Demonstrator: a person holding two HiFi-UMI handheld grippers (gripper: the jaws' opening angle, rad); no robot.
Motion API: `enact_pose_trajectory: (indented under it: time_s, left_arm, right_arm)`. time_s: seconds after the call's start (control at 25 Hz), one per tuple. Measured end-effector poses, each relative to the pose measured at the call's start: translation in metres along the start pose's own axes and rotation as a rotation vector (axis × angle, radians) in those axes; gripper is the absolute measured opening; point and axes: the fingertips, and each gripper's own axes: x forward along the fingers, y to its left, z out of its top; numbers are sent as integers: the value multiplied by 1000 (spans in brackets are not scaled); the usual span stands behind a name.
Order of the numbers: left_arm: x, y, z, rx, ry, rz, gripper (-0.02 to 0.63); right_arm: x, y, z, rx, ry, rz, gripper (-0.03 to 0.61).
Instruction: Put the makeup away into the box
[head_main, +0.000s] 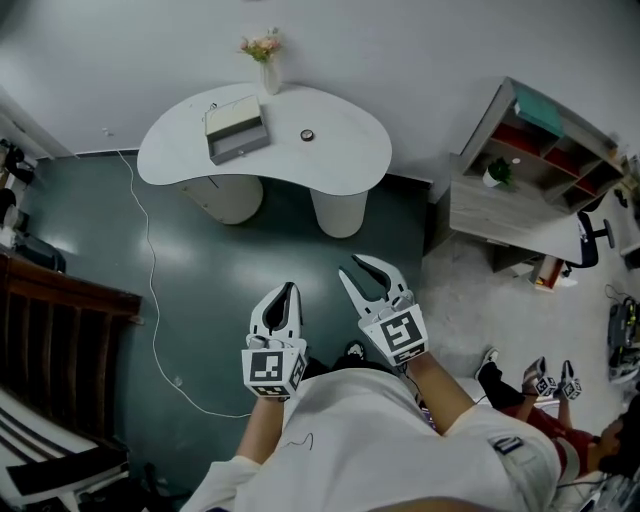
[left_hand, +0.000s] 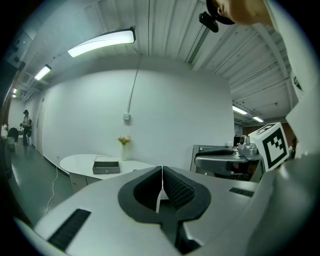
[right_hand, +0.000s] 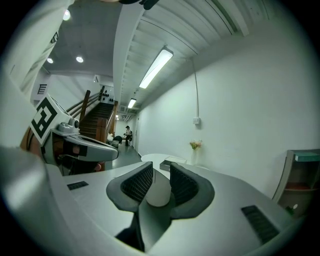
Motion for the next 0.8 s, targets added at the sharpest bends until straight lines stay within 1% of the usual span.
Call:
enact_pose_trajectory:
  time_s: [0.08, 0.12, 0.2, 0.32, 0.48, 0.6, 0.8]
  left_arm:
    - [3, -1, -8, -4, 28, 15, 21]
    - [3, -1, -12, -1, 45, 17, 21]
    - [6, -3, -16, 7, 73, 12, 21]
    - [25, 1, -17, -2, 92, -1, 21]
    - [59, 12, -12, 22, 84, -45, 21]
    - [86, 23, -11, 14, 77, -83, 21]
    - [135, 68, 8, 35, 60, -125, 21]
  right_arm:
    - [0, -6, -5, 33, 22, 4, 101]
    - [0, -6, -8, 58, 33, 7, 116]
    - [-1, -9, -13, 88, 43, 8, 117]
    - [7, -20, -21, 85, 51, -5, 117]
    - [27, -38, -23, 103, 71, -41, 117]
    - [44, -51, -30, 96, 96, -63, 117]
    - [109, -71, -15, 86, 85, -73, 121]
